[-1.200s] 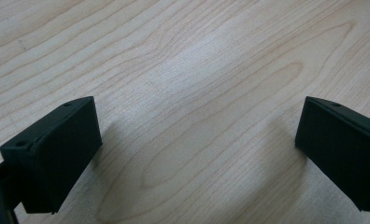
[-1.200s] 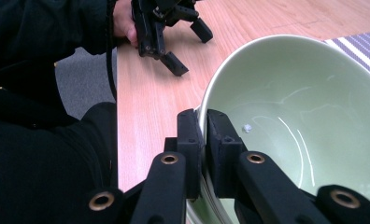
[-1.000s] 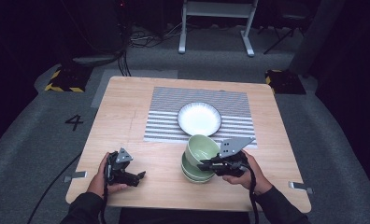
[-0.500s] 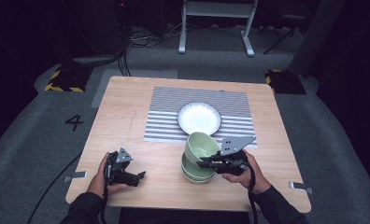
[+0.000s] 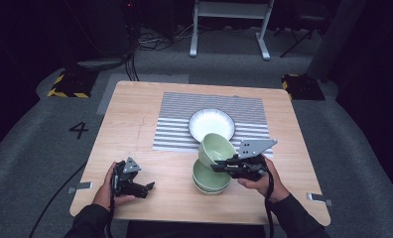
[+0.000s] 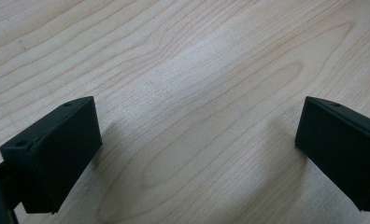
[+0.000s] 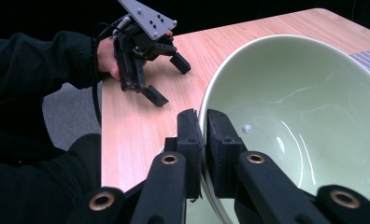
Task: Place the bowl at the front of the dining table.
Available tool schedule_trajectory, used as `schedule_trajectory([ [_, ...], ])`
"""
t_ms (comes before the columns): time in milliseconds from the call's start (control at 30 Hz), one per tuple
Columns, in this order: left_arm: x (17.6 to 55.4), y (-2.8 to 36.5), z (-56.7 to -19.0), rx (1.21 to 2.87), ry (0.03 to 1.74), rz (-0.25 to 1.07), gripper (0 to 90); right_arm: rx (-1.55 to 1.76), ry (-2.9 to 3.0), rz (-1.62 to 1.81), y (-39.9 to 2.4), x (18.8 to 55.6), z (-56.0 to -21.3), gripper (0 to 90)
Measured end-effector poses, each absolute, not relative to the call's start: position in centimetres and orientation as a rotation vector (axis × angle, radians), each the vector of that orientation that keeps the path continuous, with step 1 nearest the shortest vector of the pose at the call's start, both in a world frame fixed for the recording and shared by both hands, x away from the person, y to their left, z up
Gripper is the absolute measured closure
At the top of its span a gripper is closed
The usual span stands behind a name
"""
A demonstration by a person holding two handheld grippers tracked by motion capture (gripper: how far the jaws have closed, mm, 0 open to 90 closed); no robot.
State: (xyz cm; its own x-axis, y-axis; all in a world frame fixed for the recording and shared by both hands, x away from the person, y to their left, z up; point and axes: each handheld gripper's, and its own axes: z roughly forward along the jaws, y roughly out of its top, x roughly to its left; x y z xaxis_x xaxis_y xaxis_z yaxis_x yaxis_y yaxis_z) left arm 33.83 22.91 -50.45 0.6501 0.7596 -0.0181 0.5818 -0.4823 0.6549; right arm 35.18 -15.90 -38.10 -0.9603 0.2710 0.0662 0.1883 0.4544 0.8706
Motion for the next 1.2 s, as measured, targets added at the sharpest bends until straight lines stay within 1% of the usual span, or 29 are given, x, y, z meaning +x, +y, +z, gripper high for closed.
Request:
schedule_trajectory([
  [467,33.8,22.9,-50.4,2.235,1.037,0.361,0.3,0.465,2.574,1.556,-15.8,36.7,-37.6,84.8],
  [1200,33.9,22.9,-50.4,2.235,1.037,0.364,0.3,0.631,2.526,1.477,-15.5,42.5,-38.0,84.8],
])
